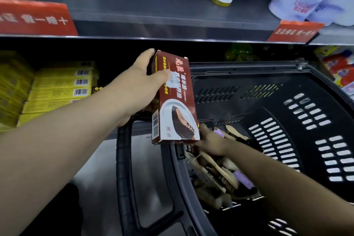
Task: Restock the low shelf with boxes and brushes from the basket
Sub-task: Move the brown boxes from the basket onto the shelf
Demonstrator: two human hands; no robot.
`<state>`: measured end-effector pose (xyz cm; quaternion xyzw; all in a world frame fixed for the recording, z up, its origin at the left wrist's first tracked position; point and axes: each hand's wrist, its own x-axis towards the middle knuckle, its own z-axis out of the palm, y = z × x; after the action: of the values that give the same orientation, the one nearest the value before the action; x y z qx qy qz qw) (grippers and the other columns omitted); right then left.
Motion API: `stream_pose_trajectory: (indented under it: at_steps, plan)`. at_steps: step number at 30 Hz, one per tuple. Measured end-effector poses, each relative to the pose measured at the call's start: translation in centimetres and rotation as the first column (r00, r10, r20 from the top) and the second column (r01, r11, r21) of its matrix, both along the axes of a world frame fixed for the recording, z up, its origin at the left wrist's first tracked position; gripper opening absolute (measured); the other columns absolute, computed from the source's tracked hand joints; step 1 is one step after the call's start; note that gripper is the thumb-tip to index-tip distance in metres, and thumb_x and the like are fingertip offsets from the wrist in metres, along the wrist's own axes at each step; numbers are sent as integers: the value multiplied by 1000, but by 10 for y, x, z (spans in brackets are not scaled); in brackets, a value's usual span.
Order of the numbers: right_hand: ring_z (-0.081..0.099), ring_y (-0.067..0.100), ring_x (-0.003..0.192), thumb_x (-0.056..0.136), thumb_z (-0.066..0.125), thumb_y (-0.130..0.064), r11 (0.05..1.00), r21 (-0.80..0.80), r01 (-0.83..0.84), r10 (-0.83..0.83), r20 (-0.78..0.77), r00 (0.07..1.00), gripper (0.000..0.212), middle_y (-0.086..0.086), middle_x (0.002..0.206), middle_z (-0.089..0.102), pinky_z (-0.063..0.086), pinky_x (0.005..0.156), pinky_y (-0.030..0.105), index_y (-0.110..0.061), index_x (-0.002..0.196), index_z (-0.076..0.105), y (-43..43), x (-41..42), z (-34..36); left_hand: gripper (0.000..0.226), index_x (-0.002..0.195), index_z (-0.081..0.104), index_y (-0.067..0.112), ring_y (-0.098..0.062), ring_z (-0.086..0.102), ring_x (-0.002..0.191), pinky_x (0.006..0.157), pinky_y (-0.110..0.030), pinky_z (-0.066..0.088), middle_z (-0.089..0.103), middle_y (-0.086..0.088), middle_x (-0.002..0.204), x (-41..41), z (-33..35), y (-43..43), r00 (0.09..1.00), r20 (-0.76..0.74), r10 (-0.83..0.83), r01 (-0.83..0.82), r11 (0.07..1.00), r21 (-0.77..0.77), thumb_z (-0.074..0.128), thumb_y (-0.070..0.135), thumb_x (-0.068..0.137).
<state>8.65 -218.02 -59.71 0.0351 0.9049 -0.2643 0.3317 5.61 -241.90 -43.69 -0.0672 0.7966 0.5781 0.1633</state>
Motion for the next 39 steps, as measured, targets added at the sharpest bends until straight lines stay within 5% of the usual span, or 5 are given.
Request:
stream_pose_trajectory:
  at_steps: [5, 13, 20, 28, 39]
  plan:
    - [66, 19, 91, 91, 51, -19, 856, -460, 236, -338, -151, 929, 18, 3, 96, 69, 54, 80, 28, -28, 104, 61, 3, -4, 124, 30, 88, 62, 12, -13, 69, 74, 70, -28, 54, 74, -2, 80, 11, 5, 3, 982, 173, 72, -104, 977, 187, 56, 42, 90]
    - [71, 21, 64, 88, 56, -41, 441, -741, 507, -570, 205, 796, 29, 9, 81, 74, 56, 56, 29, -16, 85, 71, -65, 34, 215, 25, 92, 64, 12, -13, 71, 61, 58, -27, 53, 74, -1, 71, 43, 17, -11, 952, 277, 134, -242, 881, 407, 57, 37, 90]
    - [71, 17, 63, 90, 55, -44, 463, -761, 455, -485, 212, 848, 36, 6, 80, 75, 57, 56, 26, -13, 103, 67, -145, 35, 224, 40, 120, 55, 15, -23, 72, 78, 77, -42, 57, 74, -6, 88, 67, 23, -52, 922, 259, 288, -373, 841, 392, 51, 44, 92]
    - [72, 19, 72, 91, 52, -46, 482, -728, 488, -437, 283, 854, 37, 6, 84, 75, 59, 66, 29, -15, 104, 66, -211, 19, 199, 71, 110, 63, 22, -20, 73, 73, 52, -28, 55, 76, -2, 85, 66, 22, -105, 919, 353, 175, -330, 831, 447, 62, 71, 58]
    - [67, 25, 90, 93, 54, -30, 774, -524, 356, -169, 370, 913, 26, 11, 101, 71, 53, 87, 40, -9, 101, 67, -258, -27, 160, 39, 94, 66, 12, -27, 70, 64, 62, -34, 54, 73, -10, 69, 44, -32, -164, 749, 496, 440, -616, 737, 278, 51, 47, 92]
